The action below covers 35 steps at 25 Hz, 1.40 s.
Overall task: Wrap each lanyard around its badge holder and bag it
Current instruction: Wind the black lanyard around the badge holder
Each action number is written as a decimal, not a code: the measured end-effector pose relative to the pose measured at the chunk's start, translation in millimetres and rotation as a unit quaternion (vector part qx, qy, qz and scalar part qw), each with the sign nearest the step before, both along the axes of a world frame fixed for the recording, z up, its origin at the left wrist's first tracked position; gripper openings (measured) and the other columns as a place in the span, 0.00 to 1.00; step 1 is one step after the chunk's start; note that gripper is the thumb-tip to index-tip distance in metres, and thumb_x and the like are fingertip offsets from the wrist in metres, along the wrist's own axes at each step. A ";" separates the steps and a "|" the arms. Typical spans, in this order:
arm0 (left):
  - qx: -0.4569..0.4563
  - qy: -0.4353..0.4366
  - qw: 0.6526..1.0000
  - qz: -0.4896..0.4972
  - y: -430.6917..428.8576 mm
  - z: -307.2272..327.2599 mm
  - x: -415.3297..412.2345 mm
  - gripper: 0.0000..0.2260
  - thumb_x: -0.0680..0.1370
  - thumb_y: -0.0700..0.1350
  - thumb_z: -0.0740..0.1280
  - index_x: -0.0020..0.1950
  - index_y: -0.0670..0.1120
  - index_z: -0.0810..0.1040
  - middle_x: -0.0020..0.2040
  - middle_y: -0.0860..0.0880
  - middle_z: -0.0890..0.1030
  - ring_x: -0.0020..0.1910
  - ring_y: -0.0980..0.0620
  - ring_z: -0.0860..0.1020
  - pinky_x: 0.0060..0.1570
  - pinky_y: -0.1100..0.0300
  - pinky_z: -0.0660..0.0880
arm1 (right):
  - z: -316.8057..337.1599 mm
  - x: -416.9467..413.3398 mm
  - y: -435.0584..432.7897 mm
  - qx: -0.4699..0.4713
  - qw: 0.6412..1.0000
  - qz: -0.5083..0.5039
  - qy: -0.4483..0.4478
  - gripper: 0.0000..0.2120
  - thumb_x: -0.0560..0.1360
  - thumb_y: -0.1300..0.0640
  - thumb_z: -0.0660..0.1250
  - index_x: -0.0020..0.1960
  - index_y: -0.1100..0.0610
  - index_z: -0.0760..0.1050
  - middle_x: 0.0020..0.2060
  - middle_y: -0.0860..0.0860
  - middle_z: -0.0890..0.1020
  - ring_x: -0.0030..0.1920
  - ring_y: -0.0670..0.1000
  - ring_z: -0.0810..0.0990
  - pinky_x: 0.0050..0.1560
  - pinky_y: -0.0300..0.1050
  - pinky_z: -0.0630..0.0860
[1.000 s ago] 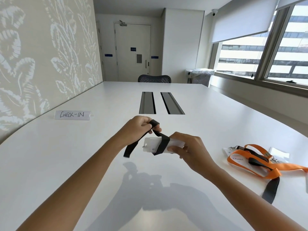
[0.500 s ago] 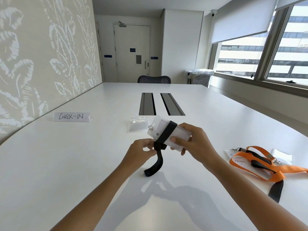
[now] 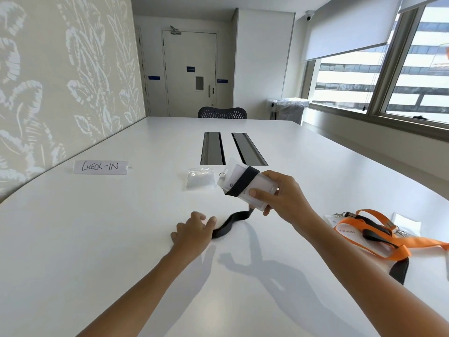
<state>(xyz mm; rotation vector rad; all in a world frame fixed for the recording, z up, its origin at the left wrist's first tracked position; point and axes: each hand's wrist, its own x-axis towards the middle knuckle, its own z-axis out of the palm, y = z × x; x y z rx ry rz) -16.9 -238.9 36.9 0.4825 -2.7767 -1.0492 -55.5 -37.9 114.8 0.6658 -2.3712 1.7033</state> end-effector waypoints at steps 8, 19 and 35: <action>0.177 0.165 0.951 -0.192 41.1 22.2 2.3 0.16 0.81 0.46 0.61 0.68 0.49 0.66 0.65 0.54 0.73 0.64 0.55 0.71 0.61 0.61 0.67 | 19.1 0.1 -1.8 0.033 0.998 0.057 0.012 0.09 0.72 0.63 0.74 0.51 0.58 0.80 0.39 0.58 0.84 0.31 0.57 0.83 0.26 0.44 0.76; 0.246 0.235 0.921 -0.187 70.4 44.2 3.8 0.08 0.80 0.51 0.63 0.54 0.47 0.73 0.37 0.55 0.78 0.35 0.55 0.81 0.38 0.70 0.72 | 45.3 3.6 21.7 0.017 0.997 0.071 -0.012 0.08 0.71 0.62 0.75 0.49 0.56 0.81 0.39 0.55 0.83 0.35 0.56 0.82 0.26 0.42 0.76; 0.287 0.170 0.930 -0.152 72.1 49.3 22.3 0.14 0.82 0.45 0.59 0.41 0.47 0.80 0.26 0.57 0.72 0.22 0.57 0.67 0.28 0.65 0.68 | 15.9 -2.6 29.0 0.079 0.987 -0.100 0.096 0.09 0.72 0.62 0.72 0.52 0.54 0.78 0.37 0.53 0.82 0.28 0.48 0.79 0.28 0.37 0.71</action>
